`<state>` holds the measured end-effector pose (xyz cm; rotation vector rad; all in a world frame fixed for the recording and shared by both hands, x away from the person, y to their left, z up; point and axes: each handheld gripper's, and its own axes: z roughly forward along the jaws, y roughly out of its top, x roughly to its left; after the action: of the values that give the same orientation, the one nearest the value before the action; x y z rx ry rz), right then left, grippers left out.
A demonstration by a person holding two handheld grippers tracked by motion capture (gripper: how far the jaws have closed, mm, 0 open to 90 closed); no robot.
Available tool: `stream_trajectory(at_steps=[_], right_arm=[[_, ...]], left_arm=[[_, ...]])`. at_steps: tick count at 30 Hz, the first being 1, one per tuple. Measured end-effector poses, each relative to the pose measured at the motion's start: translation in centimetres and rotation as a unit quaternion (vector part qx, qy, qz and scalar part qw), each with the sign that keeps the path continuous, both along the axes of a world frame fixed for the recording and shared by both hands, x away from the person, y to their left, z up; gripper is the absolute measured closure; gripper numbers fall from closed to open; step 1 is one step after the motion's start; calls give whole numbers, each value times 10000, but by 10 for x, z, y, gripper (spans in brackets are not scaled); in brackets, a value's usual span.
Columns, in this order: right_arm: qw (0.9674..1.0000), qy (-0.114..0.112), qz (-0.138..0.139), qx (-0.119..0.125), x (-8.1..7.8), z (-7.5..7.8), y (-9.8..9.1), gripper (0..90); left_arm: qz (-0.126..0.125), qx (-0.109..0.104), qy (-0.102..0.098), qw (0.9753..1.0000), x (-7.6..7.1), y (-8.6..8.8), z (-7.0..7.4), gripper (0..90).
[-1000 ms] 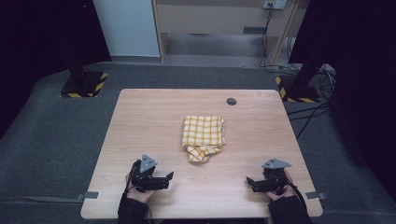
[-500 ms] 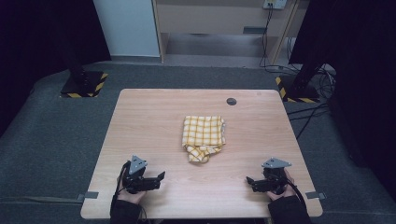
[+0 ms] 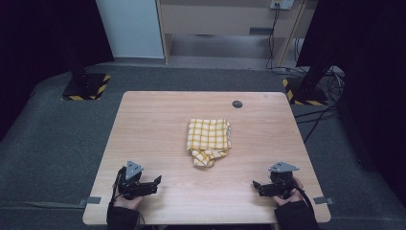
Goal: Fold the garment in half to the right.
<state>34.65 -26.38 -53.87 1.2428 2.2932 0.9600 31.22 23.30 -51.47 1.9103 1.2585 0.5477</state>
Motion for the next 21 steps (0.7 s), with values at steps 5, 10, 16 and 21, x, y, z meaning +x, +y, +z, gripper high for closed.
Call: stream_trajectory(at_steps=[5,10,16,21], right_arm=[[10000,-10,32,-7,1,0,-1,3],[10000,-8,55,-6,3,0,-2,3],[10000,-9,65,-12,4,0,-3,3],[10000,-9,48,-6,6,0,-4,5]], left_arm=[[141,57,69,9999,2,4,-4,78],[203,113,162,9996,3,6,-9,72],[343,304,160,9988,5,8,-14,59],[330,439,248,9982,8,6,-19,49]])
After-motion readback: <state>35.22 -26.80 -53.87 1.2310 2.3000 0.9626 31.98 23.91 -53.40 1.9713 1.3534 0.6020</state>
